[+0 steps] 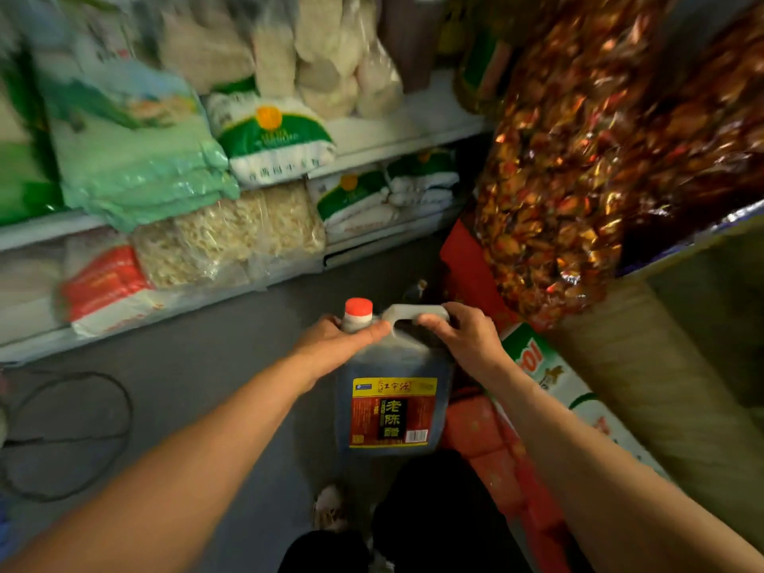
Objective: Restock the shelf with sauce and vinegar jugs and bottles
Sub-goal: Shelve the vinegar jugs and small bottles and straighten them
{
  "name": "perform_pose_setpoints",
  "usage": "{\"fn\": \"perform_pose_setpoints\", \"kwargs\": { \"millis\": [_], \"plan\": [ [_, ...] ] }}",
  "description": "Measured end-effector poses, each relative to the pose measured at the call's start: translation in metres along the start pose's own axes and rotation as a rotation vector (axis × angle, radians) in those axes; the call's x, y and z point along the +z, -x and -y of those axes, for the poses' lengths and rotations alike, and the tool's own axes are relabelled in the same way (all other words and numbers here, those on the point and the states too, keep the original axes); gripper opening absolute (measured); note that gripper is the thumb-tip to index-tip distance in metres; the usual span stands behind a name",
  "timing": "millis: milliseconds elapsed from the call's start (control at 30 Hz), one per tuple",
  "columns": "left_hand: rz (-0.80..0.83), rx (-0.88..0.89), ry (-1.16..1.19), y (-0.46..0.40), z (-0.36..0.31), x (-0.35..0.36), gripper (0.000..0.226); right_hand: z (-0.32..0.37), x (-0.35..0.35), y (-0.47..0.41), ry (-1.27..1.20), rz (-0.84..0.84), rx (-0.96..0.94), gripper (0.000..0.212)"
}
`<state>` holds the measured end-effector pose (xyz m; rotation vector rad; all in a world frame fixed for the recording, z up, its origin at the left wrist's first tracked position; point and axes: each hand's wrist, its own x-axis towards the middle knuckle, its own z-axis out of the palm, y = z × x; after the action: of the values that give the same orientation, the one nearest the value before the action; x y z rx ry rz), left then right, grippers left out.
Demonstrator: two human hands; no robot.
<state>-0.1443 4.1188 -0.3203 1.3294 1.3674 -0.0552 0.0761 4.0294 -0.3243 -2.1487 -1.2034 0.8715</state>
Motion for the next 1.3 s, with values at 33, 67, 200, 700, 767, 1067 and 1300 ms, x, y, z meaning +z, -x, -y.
{"fn": "perform_pose_setpoints", "kwargs": {
  "millis": [33, 67, 200, 700, 767, 1067, 1300],
  "plan": [
    [-0.021, 0.034, -0.008, 0.011, -0.021, -0.012, 0.102, 0.018, -0.017, -0.002, 0.002, -0.028, -0.035, 0.073],
    [-0.038, 0.067, -0.016, 0.019, -0.041, -0.023, 0.095, 0.034, -0.032, -0.004, 0.01, -0.053, -0.062, 0.074],
    [-0.058, 0.18, 0.014, 0.04, -0.119, -0.059, 0.067, 0.087, -0.09, -0.03, 0.005, -0.136, -0.137, 0.057],
    [-0.379, 0.514, 0.004, 0.073, -0.35, -0.154, 0.086, 0.257, -0.284, -0.156, -0.046, -0.167, -0.571, 0.055],
    [-0.457, 0.56, -0.037, 0.078, -0.378, -0.169, 0.087, 0.279, -0.302, -0.168, -0.057, -0.213, -0.622, 0.048],
    [-0.467, 0.71, -0.023, 0.066, -0.475, -0.227, 0.066, 0.346, -0.355, -0.227, -0.083, -0.378, -0.656, 0.046],
    [-0.474, 0.806, -0.005, 0.013, -0.534, -0.276, 0.067, 0.392, -0.375, -0.303, -0.096, -0.418, -0.671, 0.043]
  ]
}}
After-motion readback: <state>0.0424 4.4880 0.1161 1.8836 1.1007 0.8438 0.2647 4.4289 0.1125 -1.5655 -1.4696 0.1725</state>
